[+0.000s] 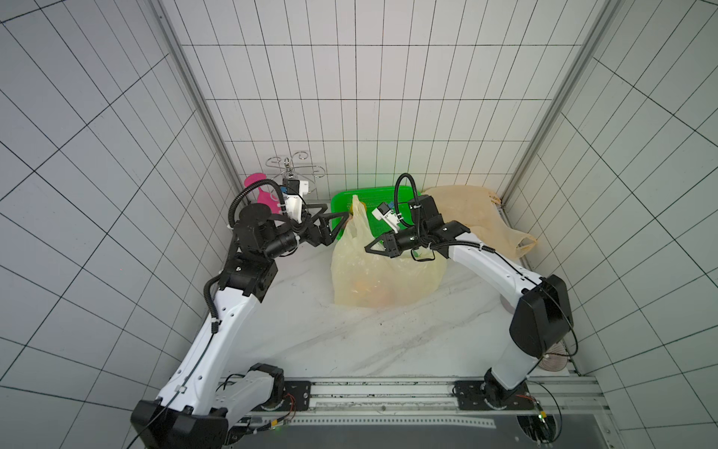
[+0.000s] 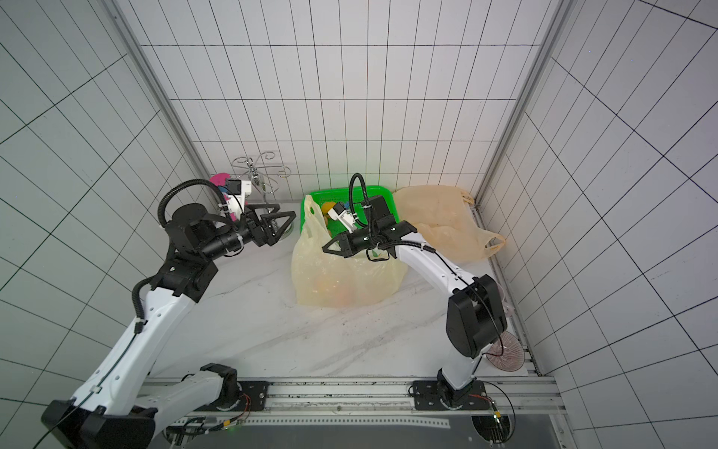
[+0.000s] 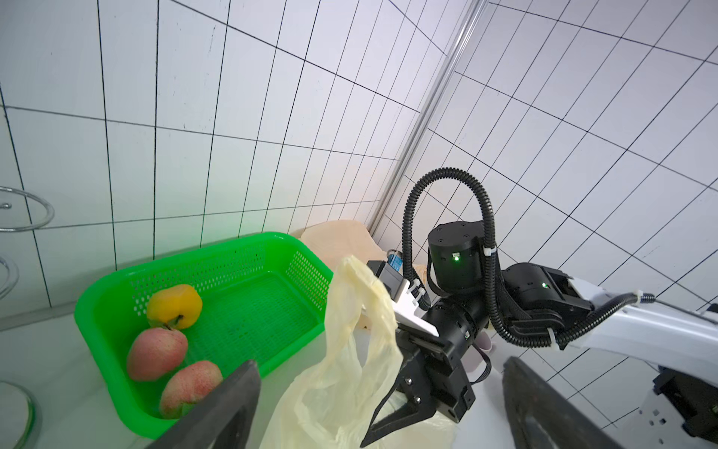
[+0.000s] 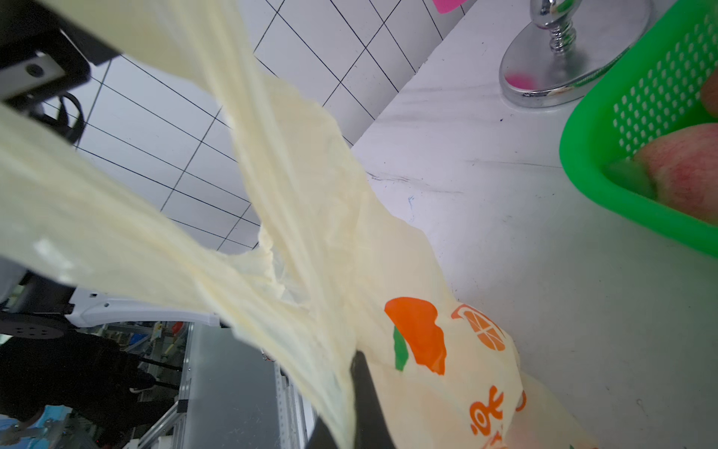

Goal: Place the peach into a plastic bag & tie a knot
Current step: Adjust the plastic bag at the center of the board.

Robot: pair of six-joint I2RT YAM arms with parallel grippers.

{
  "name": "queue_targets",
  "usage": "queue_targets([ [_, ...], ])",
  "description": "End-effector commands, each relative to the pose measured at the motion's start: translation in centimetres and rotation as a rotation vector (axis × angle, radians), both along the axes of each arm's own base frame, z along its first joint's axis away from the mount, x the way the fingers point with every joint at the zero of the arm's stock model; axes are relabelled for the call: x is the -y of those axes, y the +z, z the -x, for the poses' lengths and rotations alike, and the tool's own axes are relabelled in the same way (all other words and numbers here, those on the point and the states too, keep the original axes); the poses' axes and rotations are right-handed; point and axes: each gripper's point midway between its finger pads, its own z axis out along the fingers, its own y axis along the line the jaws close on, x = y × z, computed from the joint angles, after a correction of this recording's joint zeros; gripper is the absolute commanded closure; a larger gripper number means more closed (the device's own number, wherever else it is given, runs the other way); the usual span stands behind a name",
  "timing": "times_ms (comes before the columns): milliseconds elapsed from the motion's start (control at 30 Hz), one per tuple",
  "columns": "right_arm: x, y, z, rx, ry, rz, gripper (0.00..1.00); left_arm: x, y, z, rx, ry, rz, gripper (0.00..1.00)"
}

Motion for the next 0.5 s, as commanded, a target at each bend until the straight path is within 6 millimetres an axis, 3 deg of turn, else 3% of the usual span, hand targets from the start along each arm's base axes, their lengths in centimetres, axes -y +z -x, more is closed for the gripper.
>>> queue_targets([
  [0,0.5,1.2,1.7,-0.032,0.064,-0.077,1.0,0.9,-0.5,-0.6,0.137,-0.07,-0.032,0.02],
  [133,0.6,2.0,1.8,-0.044,0.092,-0.113,1.0,2.3,-3.4,0.1,0.17,-0.195,-0.052,0.02],
  [233,0.6,2.3,2.2,-0.05,0.111,-0.126,1.0,2.9,-5.7,-0.6,0.154,-0.22,-0.094,0.02],
  [333,0.5,2.2,2.5,-0.059,0.128,-0.132,1.0,3.4,-6.3,-1.2,0.15,-0.256,-0.105,0.02],
  [467,0.3,2.0,2.5,-0.072,0.14,-0.134,1.0,5.9,-6.5,-0.1,0.149,-0.428,-0.078,0.02],
])
